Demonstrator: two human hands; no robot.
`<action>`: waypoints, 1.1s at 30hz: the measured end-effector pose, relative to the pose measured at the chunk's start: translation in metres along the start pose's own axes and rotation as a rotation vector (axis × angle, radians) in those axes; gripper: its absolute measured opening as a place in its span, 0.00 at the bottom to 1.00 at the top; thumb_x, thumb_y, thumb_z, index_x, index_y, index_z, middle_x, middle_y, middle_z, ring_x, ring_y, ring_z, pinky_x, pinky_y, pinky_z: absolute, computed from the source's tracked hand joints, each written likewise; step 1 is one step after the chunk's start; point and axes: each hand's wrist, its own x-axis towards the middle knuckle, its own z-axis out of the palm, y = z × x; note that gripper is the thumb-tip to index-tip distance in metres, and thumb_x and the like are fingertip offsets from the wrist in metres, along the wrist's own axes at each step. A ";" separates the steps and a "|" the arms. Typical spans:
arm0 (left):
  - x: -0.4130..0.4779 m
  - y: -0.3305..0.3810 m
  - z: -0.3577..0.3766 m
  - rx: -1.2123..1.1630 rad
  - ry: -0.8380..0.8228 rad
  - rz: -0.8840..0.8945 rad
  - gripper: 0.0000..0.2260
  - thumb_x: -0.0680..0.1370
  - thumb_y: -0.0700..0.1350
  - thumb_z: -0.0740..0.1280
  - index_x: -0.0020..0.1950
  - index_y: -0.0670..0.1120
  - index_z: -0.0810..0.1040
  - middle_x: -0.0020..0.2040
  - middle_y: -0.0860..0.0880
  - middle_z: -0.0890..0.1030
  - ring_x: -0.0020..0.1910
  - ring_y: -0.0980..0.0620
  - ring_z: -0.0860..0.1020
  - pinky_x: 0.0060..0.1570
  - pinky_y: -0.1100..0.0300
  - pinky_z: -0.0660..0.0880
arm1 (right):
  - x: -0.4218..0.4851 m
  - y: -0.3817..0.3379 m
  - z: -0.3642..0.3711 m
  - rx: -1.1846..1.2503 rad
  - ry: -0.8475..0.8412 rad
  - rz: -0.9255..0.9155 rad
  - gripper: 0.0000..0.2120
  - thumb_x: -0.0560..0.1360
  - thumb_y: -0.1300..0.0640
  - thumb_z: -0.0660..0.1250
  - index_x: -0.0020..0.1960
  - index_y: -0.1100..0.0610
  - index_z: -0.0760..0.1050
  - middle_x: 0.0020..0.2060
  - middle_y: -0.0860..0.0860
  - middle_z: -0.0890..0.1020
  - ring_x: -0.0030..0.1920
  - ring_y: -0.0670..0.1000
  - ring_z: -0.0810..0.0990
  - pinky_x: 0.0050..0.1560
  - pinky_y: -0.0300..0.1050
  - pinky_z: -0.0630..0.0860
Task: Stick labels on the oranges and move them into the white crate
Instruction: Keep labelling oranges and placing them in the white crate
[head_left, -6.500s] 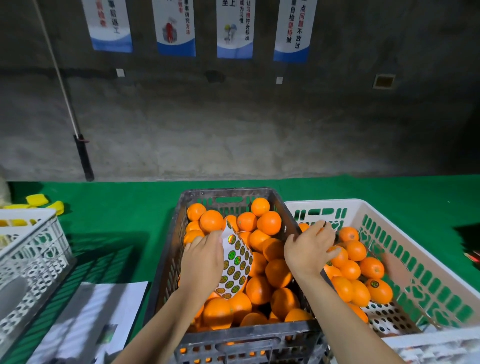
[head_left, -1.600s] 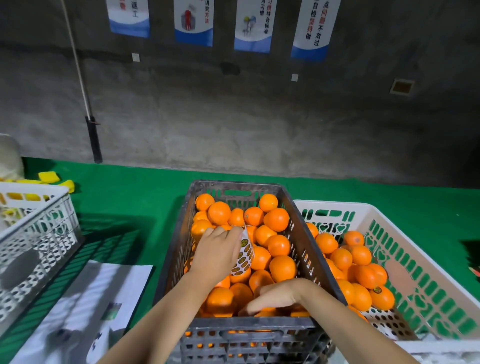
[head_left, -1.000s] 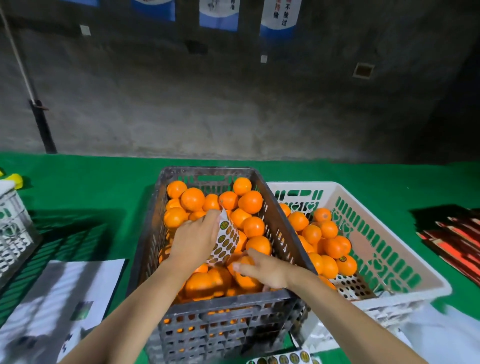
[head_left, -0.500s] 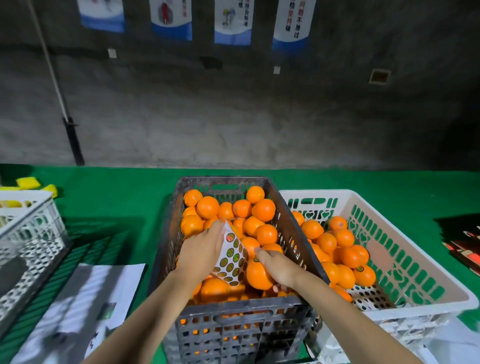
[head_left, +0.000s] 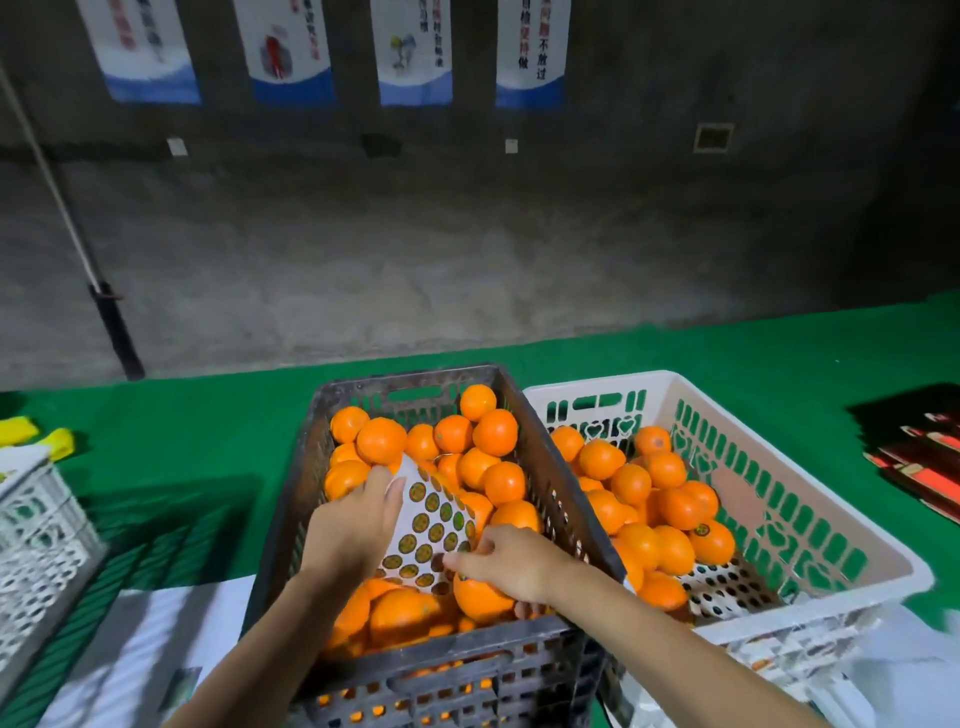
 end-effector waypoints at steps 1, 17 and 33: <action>0.002 0.000 -0.001 -0.025 -0.017 -0.029 0.14 0.84 0.58 0.51 0.48 0.50 0.68 0.32 0.53 0.73 0.30 0.45 0.74 0.32 0.56 0.67 | -0.001 0.000 -0.001 0.031 -0.005 -0.008 0.33 0.68 0.25 0.63 0.56 0.51 0.71 0.38 0.52 0.79 0.28 0.51 0.81 0.26 0.43 0.76; -0.004 -0.015 0.002 -0.100 0.113 -0.111 0.17 0.80 0.67 0.48 0.52 0.56 0.66 0.41 0.45 0.83 0.34 0.45 0.80 0.27 0.58 0.65 | 0.026 0.050 -0.100 0.528 0.959 -0.411 0.30 0.79 0.32 0.56 0.74 0.47 0.64 0.68 0.46 0.70 0.68 0.48 0.70 0.64 0.44 0.69; -0.009 0.018 -0.001 -0.258 0.121 -0.135 0.15 0.82 0.60 0.49 0.39 0.56 0.63 0.29 0.54 0.72 0.28 0.60 0.71 0.27 0.58 0.63 | 0.051 0.147 -0.092 -0.155 0.726 0.057 0.19 0.83 0.40 0.49 0.52 0.47 0.76 0.50 0.54 0.79 0.55 0.59 0.78 0.45 0.55 0.76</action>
